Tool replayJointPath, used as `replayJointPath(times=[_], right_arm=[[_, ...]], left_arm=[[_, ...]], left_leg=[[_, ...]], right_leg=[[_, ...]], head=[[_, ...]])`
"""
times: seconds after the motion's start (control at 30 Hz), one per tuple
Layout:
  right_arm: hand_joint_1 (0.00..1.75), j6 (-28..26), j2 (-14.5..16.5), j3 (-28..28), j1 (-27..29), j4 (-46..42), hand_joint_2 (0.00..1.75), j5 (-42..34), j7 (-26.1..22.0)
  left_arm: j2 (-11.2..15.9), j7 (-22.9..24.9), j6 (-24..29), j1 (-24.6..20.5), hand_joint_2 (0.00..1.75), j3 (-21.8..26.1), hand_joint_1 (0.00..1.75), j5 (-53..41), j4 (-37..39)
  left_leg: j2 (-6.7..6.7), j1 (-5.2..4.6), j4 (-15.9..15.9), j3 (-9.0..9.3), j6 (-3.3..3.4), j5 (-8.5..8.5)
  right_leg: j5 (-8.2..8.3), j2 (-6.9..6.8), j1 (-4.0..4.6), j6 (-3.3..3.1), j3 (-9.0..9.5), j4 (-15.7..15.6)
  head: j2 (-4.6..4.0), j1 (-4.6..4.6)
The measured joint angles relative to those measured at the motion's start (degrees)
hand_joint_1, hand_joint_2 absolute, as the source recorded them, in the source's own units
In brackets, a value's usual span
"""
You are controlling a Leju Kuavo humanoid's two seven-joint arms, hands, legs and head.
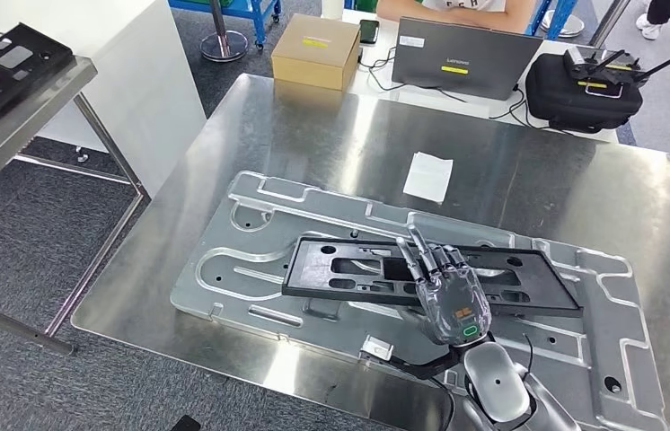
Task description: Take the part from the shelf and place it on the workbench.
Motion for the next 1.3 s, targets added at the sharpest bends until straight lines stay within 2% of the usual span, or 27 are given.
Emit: replayJointPath(times=[0.03, 0.07, 0.1, 0.13, 0.2, 0.27, 0.33, 0.37, 0.43, 0.5, 0.53, 0.57, 0.67, 0.77, 0.87, 0.9, 0.93, 0.97, 1.0, 1.07, 1.1, 1.13, 1.17, 1.2, 1.27, 1.3], right_arm=[[0.0, 0.0, 0.03, -0.05, 0.19, 0.16, 0.0, 0.01, -0.08], [0.0, 0.0, 0.07, -0.12, 0.35, 0.3, 0.0, 0.01, -0.19], [0.0, -0.01, 0.13, -0.25, 0.46, 0.4, 0.0, 0.01, -0.3], [0.0, -0.01, 0.22, -0.47, 0.5, 0.45, 0.0, 0.01, -0.41], [0.0, -0.03, 0.46, -0.95, 0.5, 0.49, 0.0, 0.01, -0.57], [0.0, -0.05, 0.66, -1.2, 0.58, 0.51, 0.0, 0.01, -0.7], [0.0, -0.07, 0.85, -1.28, 0.69, 0.52, 0.0, 0.01, -0.85], [0.0, -0.08, 0.98, -1.38, 0.7, 0.52, 0.0, 0.01, -0.92], [0.0, -0.11, 1.32, -1.6, 0.7, 0.54, 0.0, 0.01, -0.98], [0.0, -0.14, 1.56, -1.72, 0.8, 0.61, 0.0, 0.01, -1.21], [0.0, -0.14, 1.65, -1.75, 0.9, 0.66, 0.0, 0.01, -1.4], [0.0, -0.15, 1.73, -1.81, 0.99, 0.7, 0.0, 0.01, -1.66], [0.0, -0.17, 1.91, -1.96, 1.12, 0.74, 0.0, 0.01, -2.08], [0.0, -0.17, 1.98, -2.07, 1.13, 0.74, 0.0, 0.01, -2.2], [0.0, -0.24, 2.34, -2.69, 1.16, 0.73, 0.0, 0.01, -2.79], [0.0, -0.27, 2.45, -2.93, 1.18, 0.73, 0.0, 0.01, -3.1], [0.0, -0.28, 2.49, -3.12, 1.21, 0.73, 0.0, 0.01, -3.42], [0.0, -0.31, 2.53, -3.36, 1.22, 0.73, 0.0, 0.01, -3.73], [0.0, -0.33, 2.62, -3.63, 1.22, 0.72, 0.0, 0.01, -4.02], [0.0, -0.33, 2.83, -4.11, 1.26, 0.73, 0.0, 0.01, -4.54], [0.0, -0.31, 2.93, -4.32, 1.3, 0.75, 0.0, 0.01, -4.85], [0.0, -0.24, 3.03, -4.52, 1.35, 0.76, 0.0, 0.01, -5.31], [0.0, -0.13, 3.19, -4.78, 1.37, 0.77, 0.0, -0.04, -5.85], [0.0, 0.04, 3.39, -5.12, 1.36, 0.77, 0.0, -0.11, -6.44], [0.0, 0.56, 3.9, -5.81, 1.06, 0.68, 0.0, -0.6, -7.85], [0.0, 0.87, 4.16, -6.1, 0.82, 0.63, 0.0, -1.02, -8.57]], left_arm=[[0.0, 0.0, 0.01, 0.02, 0.0, 0.0, 0.0, 0.1, 0.0], [0.0, 0.0, 0.0, 0.04, 0.0, 0.0, 0.0, 0.15, 0.0], [-0.01, 0.0, -0.03, 0.04, 0.0, 0.0, 0.0, 0.2, 0.0], [-0.03, 0.0, -0.06, 0.05, 0.0, 0.0, 0.0, 0.25, 0.0], [-0.06, 0.0, -0.1, 0.03, 0.0, 0.0, 0.0, 0.31, 0.0], [-0.07, 0.0, -0.15, 0.01, 0.0, 0.0, 0.0, 0.31, 0.0], [-0.04, -0.01, -0.2, 0.03, 0.0, 0.0, 0.0, 0.37, 0.0], [-0.03, -0.02, -0.22, 0.04, 0.0, -0.01, 0.0, 0.4, 0.0], [0.01, -0.04, -0.28, 0.04, 0.0, -0.01, 0.0, 0.48, 0.0], [0.02, -0.04, -0.46, 0.11, 0.0, 0.0, 0.0, 0.56, 0.0], [0.02, -0.04, -0.67, 0.17, 0.0, 0.0, 0.0, 0.71, 0.0], [0.03, -0.04, -0.95, 0.25, 0.0, 0.01, 0.0, 0.95, 0.0], [0.04, -0.04, -1.48, 0.31, 0.0, 0.02, 0.0, 1.48, 0.0], [0.06, -0.06, -1.7, 0.31, 0.0, 0.03, 0.0, 1.6, 0.0], [0.2, -0.31, -2.5, 0.22, 0.0, 0.06, 0.0, 1.72, 0.0], [0.23, -0.42, -2.73, 0.21, 0.0, 0.07, 0.0, 1.75, 0.0], [0.23, -0.49, -2.83, 0.22, 0.0, 0.07, 0.0, 1.82, 0.0], [0.22, -0.56, -2.91, 0.2, 0.0, 0.07, 0.0, 1.9, 0.0], [0.22, -0.63, -2.95, 0.15, 0.0, 0.07, 0.0, 1.97, 0.0], [0.22, -0.69, -2.99, 0.03, 0.0, 0.07, 0.0, 2.16, 0.0], [0.22, -0.7, -2.99, 0.01, 0.0, 0.08, 0.0, 2.24, 0.0], [0.22, -0.71, -2.99, 0.0, 0.0, 0.08, 0.0, 2.31, 0.0], [0.21, -0.73, -3.0, -0.02, 0.0, 0.08, 0.0, 2.35, 0.0], [0.19, -0.74, -3.02, -0.05, 0.0, 0.08, 0.0, 2.37, 0.0], [0.07, -0.67, -3.26, -0.17, 0.0, 0.08, 0.0, 2.44, -0.01], [0.02, -0.52, -3.48, -0.22, 0.0, 0.09, 0.0, 2.49, -0.01]], left_leg=[[-0.03, -0.01, 0.02, 0.02, 0.01, -0.05], [-0.06, 0.0, 0.05, 0.07, -0.02, -0.12], [-0.1, 0.01, 0.1, 0.17, -0.11, -0.21], [-0.13, 0.01, 0.14, 0.28, -0.26, -0.33], [-0.17, -0.19, 0.32, 0.37, -0.75, -0.57], [-0.17, -0.3, 0.3, 0.39, -1.35, -0.66], [-0.11, -0.2, 0.35, 0.47, -1.99, -0.87], [-0.07, -0.18, 1.1, 0.2, -2.3, -1.5], [0.01, -0.11, 6.06, -2.01, -2.73, -4.54], [0.0, -0.06, 13.63, -5.5, -2.97, -8.1], [0.01, -0.03, 15.95, -6.54, -3.05, -8.77], [0.01, -0.01, 16.27, -6.61, -3.07, -8.38], [0.02, 0.05, 13.41, -5.11, -3.04, -6.15], [0.02, 0.06, 11.26, -3.97, -2.99, -5.07], [-0.13, -0.23, 3.12, -0.09, -1.91, -1.89], [-0.14, -0.23, 1.19, 0.63, -1.3, -1.06], [-0.07, -0.16, 0.97, 0.41, -0.8, -0.65], [0.01, -0.06, 0.73, 0.1, -0.32, -0.21], [0.1, 0.02, 0.53, -0.28, 0.1, 0.24], [0.18, -0.11, 0.48, -1.36, 0.49, 1.06], [0.19, -0.2, 0.49, -1.96, 0.53, 1.5], [0.2, -0.28, 0.5, -2.59, 0.52, 1.98], [0.2, -0.35, 0.5, -3.19, 0.47, 2.45], [0.18, -0.42, 0.51, -3.74, 0.38, 2.94], [0.14, -0.56, 0.52, -4.58, 0.05, 3.92], [0.14, -0.59, 0.41, -4.76, -0.22, 4.43]], right_leg=[[-0.06, -0.01, -0.12, 0.14, -1.07, 1.73], [0.99, -0.04, -0.22, 0.21, -1.11, 1.33], [2.99, -0.09, -0.3, 0.2, -0.01, -1.3], [5.25, -0.16, -0.35, 0.08, 1.83, -5.36], [7.82, -0.26, -0.15, -0.3, 4.95, -12.1], [7.9, -0.18, 0.19, -0.71, 5.69, -13.85], [8.08, -0.15, 0.09, -1.33, 5.84, -14.17], [8.2, -0.19, -0.03, -1.71, 6.04, -14.45], [8.36, -0.33, -0.16, -2.31, 6.37, -14.91], [8.41, -0.41, -0.01, -2.58, 6.3, -14.77], [8.44, -0.42, 0.02, -2.64, 6.22, -14.62], [8.49, -0.39, 0.04, -2.66, 6.11, -14.42], [8.46, -0.27, 0.03, -2.63, 5.94, -14.12], [8.42, -0.23, 0.02, -2.59, 5.92, -14.03], [8.61, -0.16, 0.24, -1.39, 5.55, -13.65], [8.69, -0.12, 0.3, -0.86, 5.36, -13.53], [8.18, -0.12, 0.26, -0.5, 5.12, -13.18], [6.87, -0.12, 0.21, -0.23, 4.63, -12.04], [4.9, -0.13, 0.11, 0.0, 3.88, -10.02], [-0.1, -0.18, -0.06, 0.36, 1.72, -3.09], [-1.66, -0.18, -0.1, 0.47, 1.03, -0.08], [-2.19, -0.18, -0.12, 0.49, 1.04, 1.59], [-1.46, -0.18, -0.1, 0.38, 2.16, 0.97], [0.06, -0.18, -0.06, 0.14, 4.36, -1.71], [2.22, -0.23, 0.26, -0.62, 10.14, -10.03], [2.71, -0.26, 0.48, -0.92, 12.08, -13.14]], head=[[0.0, 0.01], [0.0, 0.01], [0.0, 0.02], [0.0, 0.02], [0.0, 0.0], [0.0, -0.04], [0.0, -0.07], [0.0, -0.13], [0.0, -0.36], [0.0, -0.51], [0.0, -0.52], [0.0, -0.53], [0.0, -0.55], [0.0, -0.56], [0.0, -0.51], [0.0, -0.49], [0.0, -0.41], [0.0, -0.27], [0.0, -0.15], [0.0, 0.04], [0.0, 0.04], [-0.01, 0.04], [-0.01, 0.04], [-0.01, 0.05], [0.0, 0.02], [0.0, -0.02]])
